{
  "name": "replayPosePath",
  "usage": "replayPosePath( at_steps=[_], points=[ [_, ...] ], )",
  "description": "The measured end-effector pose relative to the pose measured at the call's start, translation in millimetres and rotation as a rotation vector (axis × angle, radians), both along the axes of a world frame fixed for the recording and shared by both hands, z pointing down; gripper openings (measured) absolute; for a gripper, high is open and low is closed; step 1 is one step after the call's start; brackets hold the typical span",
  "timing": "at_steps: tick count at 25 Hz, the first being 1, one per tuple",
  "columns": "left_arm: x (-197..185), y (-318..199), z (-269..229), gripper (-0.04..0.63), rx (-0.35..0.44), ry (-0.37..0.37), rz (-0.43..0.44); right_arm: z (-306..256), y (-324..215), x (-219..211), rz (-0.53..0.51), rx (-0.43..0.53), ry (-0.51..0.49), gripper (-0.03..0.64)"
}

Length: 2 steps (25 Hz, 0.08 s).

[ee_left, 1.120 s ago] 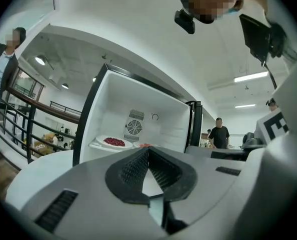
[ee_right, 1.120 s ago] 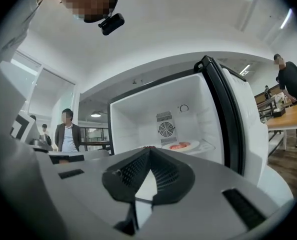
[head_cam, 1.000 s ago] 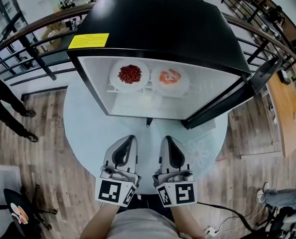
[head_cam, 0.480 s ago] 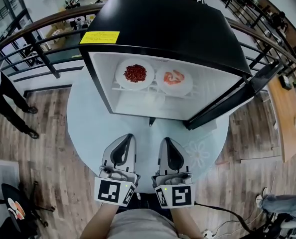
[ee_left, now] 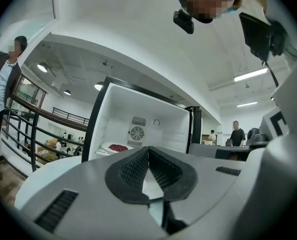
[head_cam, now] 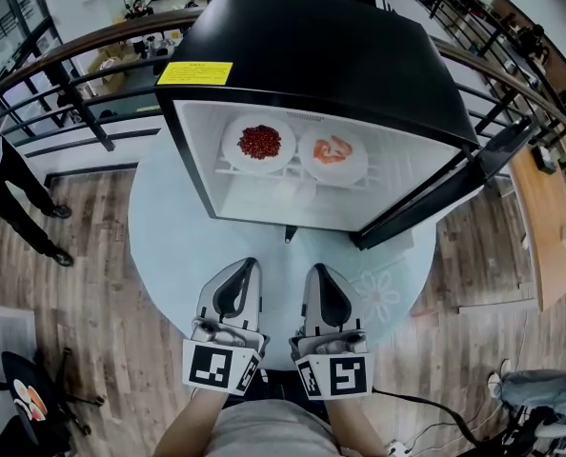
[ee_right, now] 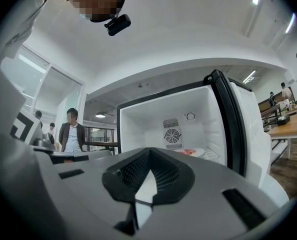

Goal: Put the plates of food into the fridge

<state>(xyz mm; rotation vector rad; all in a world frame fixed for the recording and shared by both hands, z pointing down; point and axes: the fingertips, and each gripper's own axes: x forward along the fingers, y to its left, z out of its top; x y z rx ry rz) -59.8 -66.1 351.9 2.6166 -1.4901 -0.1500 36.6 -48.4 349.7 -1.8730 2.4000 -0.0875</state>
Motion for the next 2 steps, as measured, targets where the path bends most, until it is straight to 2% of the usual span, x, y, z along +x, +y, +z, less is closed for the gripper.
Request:
replayPosePath(
  at_steps=[2],
  points=[
    [0.0, -0.3, -0.6, 0.008, 0.002, -0.001, 0.001, 0.8, -0.4, 0.4, 0.003, -0.002, -0.003, 0.014]
  ],
)
